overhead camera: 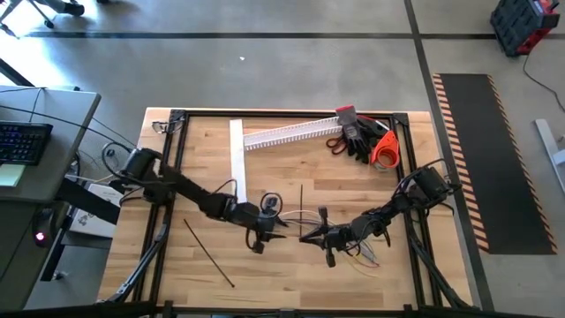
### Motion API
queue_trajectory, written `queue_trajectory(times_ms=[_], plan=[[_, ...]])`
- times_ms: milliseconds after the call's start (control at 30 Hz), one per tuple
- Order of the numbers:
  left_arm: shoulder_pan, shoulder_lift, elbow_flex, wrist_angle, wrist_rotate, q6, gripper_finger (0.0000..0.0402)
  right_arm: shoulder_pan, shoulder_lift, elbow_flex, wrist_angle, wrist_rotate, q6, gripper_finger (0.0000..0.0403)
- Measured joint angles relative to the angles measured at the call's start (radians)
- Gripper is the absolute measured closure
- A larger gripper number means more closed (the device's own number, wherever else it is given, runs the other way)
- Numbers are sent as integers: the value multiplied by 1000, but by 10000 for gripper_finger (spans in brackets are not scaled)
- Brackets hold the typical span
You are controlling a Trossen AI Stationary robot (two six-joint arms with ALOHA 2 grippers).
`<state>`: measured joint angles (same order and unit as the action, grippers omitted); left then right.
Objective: Ziptie cables
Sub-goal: Wrap the cable wires with the black zip tie
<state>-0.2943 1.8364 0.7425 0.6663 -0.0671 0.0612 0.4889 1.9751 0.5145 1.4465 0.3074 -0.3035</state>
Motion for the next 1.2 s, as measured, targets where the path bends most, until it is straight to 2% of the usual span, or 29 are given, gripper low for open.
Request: queue_trajectory(times_ms=[100, 233, 433, 667, 900, 1100, 1200], plan=[[12, 72, 41, 113, 43, 28, 257, -12, 0, 4, 2, -1, -2, 403], [14, 141, 115, 126, 70, 48, 257, -20, 0, 4, 10, -1, -9, 403], [6, 160, 160, 117, 20, 48, 262, -13, 0, 0, 7, 20, -8, 403], [-21, 160, 160, 113, -49, 48, 308, 18, 0, 0, -16, 80, -4, 403], [-28, 160, 160, 117, -79, 48, 393, 24, 0, 0, -82, 101, 86, 403], [-28, 160, 159, 106, -100, 48, 400, 24, 0, 0, -120, 112, 149, 402], [-28, 160, 159, 98, -101, 47, 401, 24, -4, 0, -126, 115, 150, 389]])
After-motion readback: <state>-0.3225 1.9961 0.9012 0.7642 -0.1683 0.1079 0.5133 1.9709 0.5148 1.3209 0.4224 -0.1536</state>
